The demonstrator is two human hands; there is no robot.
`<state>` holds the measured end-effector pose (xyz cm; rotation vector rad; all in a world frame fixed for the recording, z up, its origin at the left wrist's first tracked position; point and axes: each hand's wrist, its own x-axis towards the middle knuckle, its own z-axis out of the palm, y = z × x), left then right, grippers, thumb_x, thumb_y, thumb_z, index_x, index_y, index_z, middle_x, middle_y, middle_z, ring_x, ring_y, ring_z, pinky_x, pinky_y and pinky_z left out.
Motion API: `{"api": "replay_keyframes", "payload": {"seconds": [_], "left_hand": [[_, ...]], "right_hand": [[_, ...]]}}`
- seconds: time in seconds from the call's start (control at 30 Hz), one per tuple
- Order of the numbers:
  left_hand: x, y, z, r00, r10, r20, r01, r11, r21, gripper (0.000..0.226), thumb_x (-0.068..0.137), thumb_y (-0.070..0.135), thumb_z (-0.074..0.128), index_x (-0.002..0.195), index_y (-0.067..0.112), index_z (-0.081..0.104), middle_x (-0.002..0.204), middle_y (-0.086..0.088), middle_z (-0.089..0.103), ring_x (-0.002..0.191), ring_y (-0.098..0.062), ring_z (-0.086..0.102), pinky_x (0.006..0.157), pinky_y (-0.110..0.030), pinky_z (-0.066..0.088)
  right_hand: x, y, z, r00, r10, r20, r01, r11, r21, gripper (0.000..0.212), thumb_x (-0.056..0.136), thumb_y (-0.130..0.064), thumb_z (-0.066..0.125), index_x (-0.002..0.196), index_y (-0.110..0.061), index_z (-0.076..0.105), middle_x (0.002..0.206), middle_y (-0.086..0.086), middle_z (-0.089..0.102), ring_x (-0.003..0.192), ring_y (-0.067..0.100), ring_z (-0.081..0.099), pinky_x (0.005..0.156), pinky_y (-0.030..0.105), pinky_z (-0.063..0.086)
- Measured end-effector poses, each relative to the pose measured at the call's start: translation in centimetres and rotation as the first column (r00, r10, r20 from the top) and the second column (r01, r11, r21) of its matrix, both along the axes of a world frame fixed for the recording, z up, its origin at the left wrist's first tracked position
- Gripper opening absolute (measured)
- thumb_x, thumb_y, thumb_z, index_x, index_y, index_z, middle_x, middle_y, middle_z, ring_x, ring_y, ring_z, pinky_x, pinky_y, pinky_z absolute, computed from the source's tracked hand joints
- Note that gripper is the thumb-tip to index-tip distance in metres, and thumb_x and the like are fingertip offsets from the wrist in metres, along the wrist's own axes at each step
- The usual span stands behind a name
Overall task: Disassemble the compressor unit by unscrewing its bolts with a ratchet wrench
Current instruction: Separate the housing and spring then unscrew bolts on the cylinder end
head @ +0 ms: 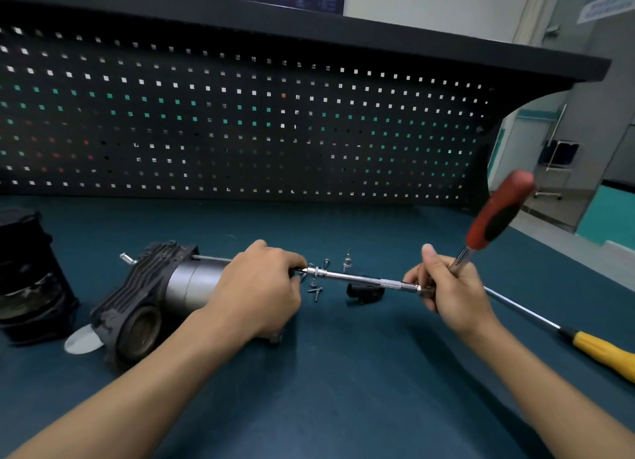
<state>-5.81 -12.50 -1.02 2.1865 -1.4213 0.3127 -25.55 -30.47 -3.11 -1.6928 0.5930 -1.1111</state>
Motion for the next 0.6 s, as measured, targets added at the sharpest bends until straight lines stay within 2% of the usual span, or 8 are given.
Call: {"api": "replay_keyframes", "payload": {"seconds": [0.1, 0.2, 0.33, 0.43, 0.5, 0.53, 0.6], "left_hand": [[-0.3, -0.1, 0.0, 1.0, 0.011, 0.001, -0.011, 1.0, -0.022, 0.024, 0.092, 0.025, 0.049, 0.106, 0.03, 0.069, 0.079, 0.007, 0.065, 0.096, -0.017, 0.044, 0.077, -0.035, 0.047], [-0.4, 0.0, -0.1, 1.0, 0.023, -0.014, -0.024, 0.999, -0.037, 0.025, 0.092, 0.024, 0.049, 0.104, 0.03, 0.07, 0.076, 0.005, 0.063, 0.096, -0.018, 0.045, 0.074, -0.035, 0.047], [-0.5, 0.0, 0.0, 0.999, 0.033, -0.028, -0.034, 0.999, -0.042, 0.025, 0.091, 0.023, 0.049, 0.104, 0.03, 0.07, 0.076, 0.0, 0.062, 0.096, -0.019, 0.045, 0.074, -0.036, 0.048], [-0.6, 0.0, 0.0, 0.999, 0.036, -0.032, -0.037, 0.998, -0.041, 0.025, 0.091, 0.023, 0.049, 0.104, 0.03, 0.07, 0.076, 0.0, 0.062, 0.097, -0.019, 0.045, 0.074, -0.037, 0.049], [-0.6, 0.1, 0.0, 0.999, 0.036, -0.035, -0.038, 0.998, -0.045, 0.025, 0.091, 0.023, 0.049, 0.103, 0.03, 0.07, 0.074, 0.001, 0.062, 0.096, -0.019, 0.045, 0.074, -0.037, 0.049], [-0.6, 0.1, -0.1, 0.999, 0.035, -0.031, -0.037, 0.998, -0.048, 0.024, 0.091, 0.023, 0.049, 0.102, 0.029, 0.07, 0.074, 0.001, 0.062, 0.095, -0.019, 0.044, 0.073, -0.037, 0.049], [-0.6, 0.1, -0.1, 0.999, 0.034, -0.025, -0.035, 0.998, -0.055, 0.024, 0.091, 0.023, 0.049, 0.102, 0.029, 0.07, 0.073, 0.002, 0.062, 0.095, -0.018, 0.044, 0.073, -0.037, 0.049]], "right_hand": [[0.0, 0.1, 0.6, 0.997, -0.055, -0.051, 0.063, 0.985, 0.162, 0.061, 0.103, -0.044, 0.048, 0.047, -0.018, 0.051, 0.066, 0.01, 0.07, 0.035, 0.014, 0.038, 0.035, 0.019, 0.028], [-0.1, 0.1, 0.9, 0.99, -0.06, -0.126, 0.103, 0.925, 0.366, 0.053, 0.1, -0.049, 0.052, 0.059, -0.015, 0.052, 0.068, 0.01, 0.07, 0.034, 0.014, 0.035, 0.033, 0.017, 0.02], [-0.7, -0.1, 1.8, 0.994, 0.083, -0.067, -0.021, 0.766, 0.643, 0.045, 0.1, -0.043, 0.051, 0.067, -0.013, 0.053, 0.067, 0.008, 0.067, 0.029, 0.007, 0.027, 0.031, 0.012, 0.014], [-1.0, -0.5, 2.3, 0.989, 0.147, -0.007, -0.089, 0.638, 0.765, 0.035, 0.103, -0.033, 0.045, 0.076, -0.012, 0.05, 0.05, 0.0, 0.05, 0.026, 0.003, 0.023, 0.025, 0.011, 0.013], [-0.9, -0.5, 1.9, 0.985, 0.171, -0.007, -0.097, 0.59, 0.802, 0.031, 0.103, -0.029, 0.045, 0.078, -0.012, 0.049, 0.053, 0.0, 0.044, 0.025, 0.003, 0.023, 0.025, 0.01, 0.013], [-0.8, -0.5, 1.6, 0.984, 0.177, -0.029, -0.086, 0.611, 0.787, 0.028, 0.103, -0.027, 0.047, 0.079, -0.012, 0.048, 0.056, 0.001, 0.043, 0.026, 0.003, 0.023, 0.027, 0.01, 0.013], [-0.8, -0.6, 0.8, 0.977, 0.161, -0.143, -0.031, 0.763, 0.645, 0.027, 0.1, -0.025, 0.058, 0.078, -0.013, 0.048, 0.055, 0.0, 0.041, 0.03, 0.007, 0.028, 0.031, 0.013, 0.016]]}}
